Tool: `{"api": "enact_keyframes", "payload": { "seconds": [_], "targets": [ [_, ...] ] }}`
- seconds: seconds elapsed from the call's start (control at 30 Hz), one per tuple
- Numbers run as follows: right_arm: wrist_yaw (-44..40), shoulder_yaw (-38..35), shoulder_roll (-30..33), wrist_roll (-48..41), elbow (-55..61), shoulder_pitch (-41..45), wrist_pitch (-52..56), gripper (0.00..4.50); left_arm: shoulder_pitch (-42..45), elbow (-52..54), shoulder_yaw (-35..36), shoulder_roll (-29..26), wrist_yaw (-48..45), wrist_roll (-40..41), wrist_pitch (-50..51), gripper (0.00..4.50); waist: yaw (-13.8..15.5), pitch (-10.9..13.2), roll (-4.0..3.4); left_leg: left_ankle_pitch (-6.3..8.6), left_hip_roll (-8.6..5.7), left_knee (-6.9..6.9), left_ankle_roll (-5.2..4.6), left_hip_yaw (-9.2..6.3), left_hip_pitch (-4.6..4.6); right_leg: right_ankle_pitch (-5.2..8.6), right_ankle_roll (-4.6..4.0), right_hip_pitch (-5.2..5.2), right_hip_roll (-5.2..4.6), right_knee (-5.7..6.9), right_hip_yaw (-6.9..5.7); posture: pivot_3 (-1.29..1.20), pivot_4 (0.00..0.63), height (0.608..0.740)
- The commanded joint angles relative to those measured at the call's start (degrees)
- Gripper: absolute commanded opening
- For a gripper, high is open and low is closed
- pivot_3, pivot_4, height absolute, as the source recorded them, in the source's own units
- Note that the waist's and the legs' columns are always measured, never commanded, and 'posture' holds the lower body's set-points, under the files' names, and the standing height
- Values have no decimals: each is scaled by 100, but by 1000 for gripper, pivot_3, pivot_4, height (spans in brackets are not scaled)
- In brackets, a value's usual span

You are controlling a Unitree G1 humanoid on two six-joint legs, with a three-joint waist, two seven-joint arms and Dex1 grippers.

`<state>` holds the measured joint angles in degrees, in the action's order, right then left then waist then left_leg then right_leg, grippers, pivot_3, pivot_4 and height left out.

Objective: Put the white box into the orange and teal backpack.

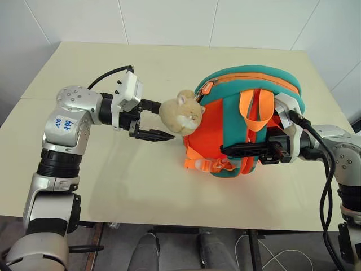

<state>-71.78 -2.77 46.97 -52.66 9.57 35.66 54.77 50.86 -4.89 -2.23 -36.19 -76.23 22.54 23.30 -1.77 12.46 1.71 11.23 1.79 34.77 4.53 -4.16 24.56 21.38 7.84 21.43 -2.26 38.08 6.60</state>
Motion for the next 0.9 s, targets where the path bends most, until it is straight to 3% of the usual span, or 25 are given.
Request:
{"api": "enact_keyframes", "payload": {
  "seconds": [0.03, 0.23, 0.33, 0.4, 0.53, 0.7, 0.9],
  "targets": [
    [-25, 45, -37, 66, 6, 33, -51, 0, 59, 354, 294, 184, 501, 257, 86, 3410, 1, 0, 0, 0, -1, 7, 0, 0, -2, 0, 0, -6, 0, 1, 0, 0, 150, 740],
    [-37, 90, -74, 126, -11, 41, -68, 0, 14, 459, 502, 477, 1018, 610, 480, 3410, -3, 0, 0, 2, -3, 24, -4, 0, -2, -8, 11, -14, 0, 1, 1, 0, 150, 740],
    [-32, 89, -80, 150, 7, 24, -63, 0, -111, 518, 584, 481, 1083, 774, 612, 2808, -7, 0, 0, 2, -3, 22, -4, 0, -2, -8, 12, -13, 0, -1, 1, 0, 150, 740],
    [-25, 80, -85, 160, 16, 16, -55, 0, -170, 508, 600, 419, 1056, 805, 594, 2174, -5, 0, 0, 2, -2, 20, -4, 0, -2, -8, 12, -13, 0, -3, 1, 0, 150, 740],
    [47, 30, -96, 142, 82, -48, -31, 0, -255, 47, 527, -217, 772, 393, 362, 1088, -34, 0, 0, 2, -2, 20, -4, 0, -2, -8, 12, -13, 0, -3, 2, 0, 150, 740],
    [151, -49, -93, 91, 171, -147, -7, 0, -93, -1056, 315, -500, 983, -426, -749, 1088, -30, 0, 0, 2, -3, 16, -4, 1, -9, -8, 11, -18, 0, -6, 2, 0, 150, 740],
    [599, -317, -228, -124, 464, -467, 64, 0, -57, -1615, -574, 193, 1415, -1398, -1472, 1088, 32, 0, 0, 5, -5, 16, -8, 0, -6, -8, 11, -23, -1, -15, 1, 0, 150, 740]
  ]
}}
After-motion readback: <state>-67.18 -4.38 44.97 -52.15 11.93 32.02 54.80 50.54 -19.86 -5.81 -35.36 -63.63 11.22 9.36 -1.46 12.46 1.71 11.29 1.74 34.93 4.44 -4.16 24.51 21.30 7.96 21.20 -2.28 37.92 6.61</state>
